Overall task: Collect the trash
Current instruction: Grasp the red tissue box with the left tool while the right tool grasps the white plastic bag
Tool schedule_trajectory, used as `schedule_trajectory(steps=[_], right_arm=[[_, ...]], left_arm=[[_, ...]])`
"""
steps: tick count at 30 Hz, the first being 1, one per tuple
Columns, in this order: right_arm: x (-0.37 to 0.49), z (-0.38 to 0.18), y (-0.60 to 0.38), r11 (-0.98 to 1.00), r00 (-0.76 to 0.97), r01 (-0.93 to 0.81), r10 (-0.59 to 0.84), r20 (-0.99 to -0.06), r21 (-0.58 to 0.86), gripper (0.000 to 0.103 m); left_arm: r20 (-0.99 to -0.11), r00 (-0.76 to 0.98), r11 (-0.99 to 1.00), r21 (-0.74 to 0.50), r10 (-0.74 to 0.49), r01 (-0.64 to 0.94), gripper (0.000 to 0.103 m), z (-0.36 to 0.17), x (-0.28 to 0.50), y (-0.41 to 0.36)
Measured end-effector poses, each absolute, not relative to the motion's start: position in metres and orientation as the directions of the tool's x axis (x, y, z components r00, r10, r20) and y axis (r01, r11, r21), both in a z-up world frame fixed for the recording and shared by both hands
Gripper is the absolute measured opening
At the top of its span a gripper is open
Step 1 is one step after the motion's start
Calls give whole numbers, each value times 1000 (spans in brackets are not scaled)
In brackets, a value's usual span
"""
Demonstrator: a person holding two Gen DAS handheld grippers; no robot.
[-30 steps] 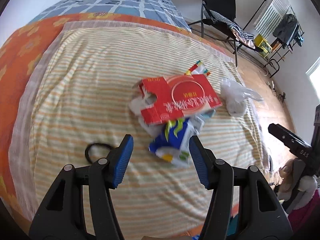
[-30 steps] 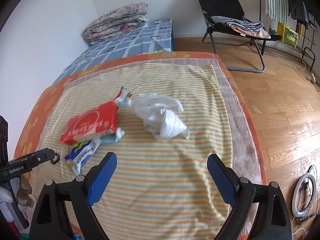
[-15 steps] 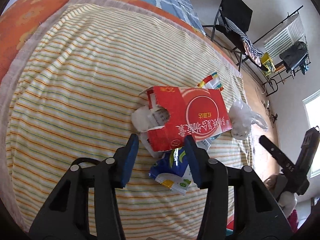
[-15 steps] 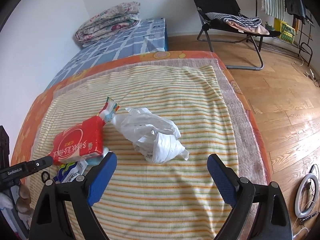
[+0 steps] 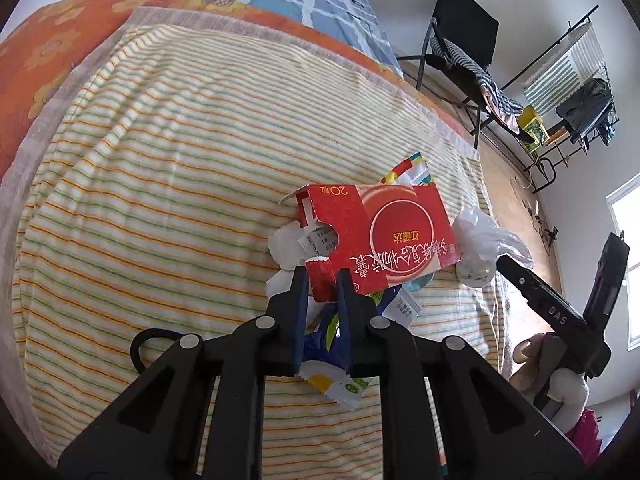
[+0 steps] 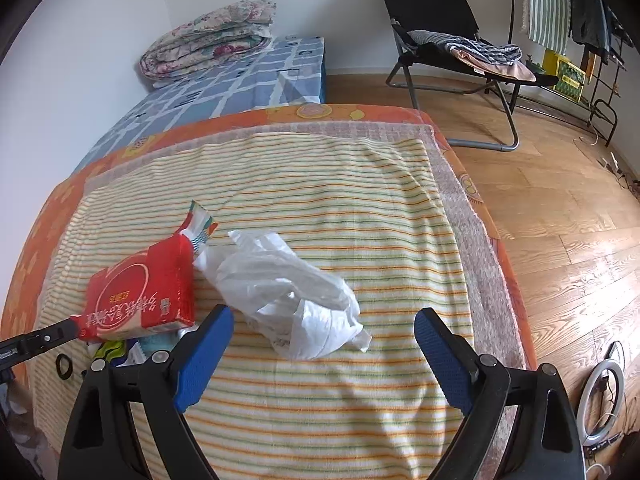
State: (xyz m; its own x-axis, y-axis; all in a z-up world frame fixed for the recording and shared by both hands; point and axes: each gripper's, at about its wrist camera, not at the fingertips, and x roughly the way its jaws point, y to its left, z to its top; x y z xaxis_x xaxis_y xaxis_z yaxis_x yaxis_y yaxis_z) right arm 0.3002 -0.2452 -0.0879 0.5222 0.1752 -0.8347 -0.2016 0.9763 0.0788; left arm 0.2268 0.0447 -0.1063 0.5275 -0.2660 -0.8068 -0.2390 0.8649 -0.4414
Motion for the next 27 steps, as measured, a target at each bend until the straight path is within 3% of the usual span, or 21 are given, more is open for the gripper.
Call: schedule_trajectory(steps=[9, 11, 14, 15, 16, 23, 27], right_arm=[[311, -98, -240, 973, 530, -229, 148, -835, 27, 91], [313, -100, -240, 972, 514, -233, 157, -843, 39, 83], [316, -105, -242, 967, 479, -239, 193, -856, 84, 58], [316, -106, -243, 965, 465, -240, 212, -860, 107, 39], [317, -108, -245, 962, 449, -239, 230, -863, 132, 28], [309, -96, -248, 959, 482, -247, 246, -841, 139, 10], [303, -83, -251, 959, 516, -248, 251, -819, 137, 9]], left_arm=[[-779, 589, 894, -400, -216, -200, 9, -80, 225, 36], [-773, 603, 901, -387, -200, -196, 9, -73, 223, 33], [-756, 625, 901, -390, -194, -192, 7, -63, 224, 32], [-752, 631, 903, -386, -190, -188, 6, -61, 224, 32], [-745, 641, 907, -379, -183, -181, 6, -56, 223, 30], [-709, 687, 922, -356, -161, -151, 0, -33, 218, 25], [-695, 700, 923, -359, -164, -141, 0, -26, 215, 25]])
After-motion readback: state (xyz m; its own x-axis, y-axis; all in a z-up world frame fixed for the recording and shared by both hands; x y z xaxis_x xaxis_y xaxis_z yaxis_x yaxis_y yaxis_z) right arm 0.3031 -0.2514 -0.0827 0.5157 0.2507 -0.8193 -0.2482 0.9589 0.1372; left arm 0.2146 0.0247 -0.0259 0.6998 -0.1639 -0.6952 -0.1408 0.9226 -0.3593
